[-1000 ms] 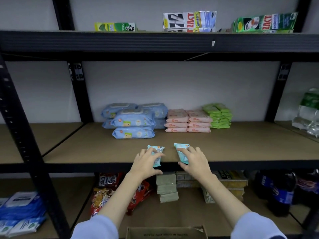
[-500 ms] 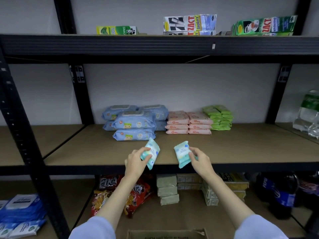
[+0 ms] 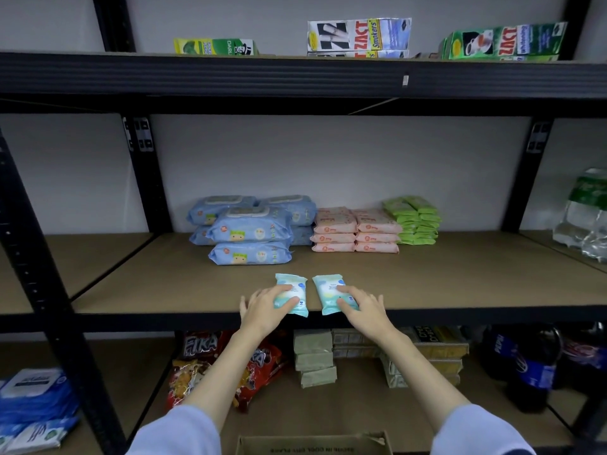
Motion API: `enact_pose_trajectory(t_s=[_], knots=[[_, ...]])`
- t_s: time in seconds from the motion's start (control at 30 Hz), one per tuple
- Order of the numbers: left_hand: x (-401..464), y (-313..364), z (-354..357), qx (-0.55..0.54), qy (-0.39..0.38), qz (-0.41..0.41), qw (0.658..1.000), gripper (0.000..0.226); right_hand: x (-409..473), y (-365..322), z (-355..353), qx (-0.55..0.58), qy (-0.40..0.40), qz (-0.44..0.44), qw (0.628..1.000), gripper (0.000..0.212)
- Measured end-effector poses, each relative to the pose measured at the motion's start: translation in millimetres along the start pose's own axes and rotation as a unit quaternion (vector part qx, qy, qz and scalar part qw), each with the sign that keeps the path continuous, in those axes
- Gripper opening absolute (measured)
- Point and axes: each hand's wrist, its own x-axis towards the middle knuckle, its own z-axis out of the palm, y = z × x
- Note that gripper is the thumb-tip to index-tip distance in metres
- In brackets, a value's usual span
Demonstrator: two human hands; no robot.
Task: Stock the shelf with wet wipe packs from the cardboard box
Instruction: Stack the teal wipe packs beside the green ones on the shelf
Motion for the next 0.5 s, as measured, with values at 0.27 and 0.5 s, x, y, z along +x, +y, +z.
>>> enact_pose_trajectory(t_s=[0.27, 0.5], knots=[[10, 9, 7, 0.002, -0.013, -0.001, 1.000, 0.043, 1, -7, 10, 0.001, -0.013, -0.012, 1.000, 0.040], [15, 7, 7, -0.001, -0.020, -0.010, 1.000, 0.047, 6, -13, 15, -0.043, -0.015, -0.007, 0.999, 0.040]])
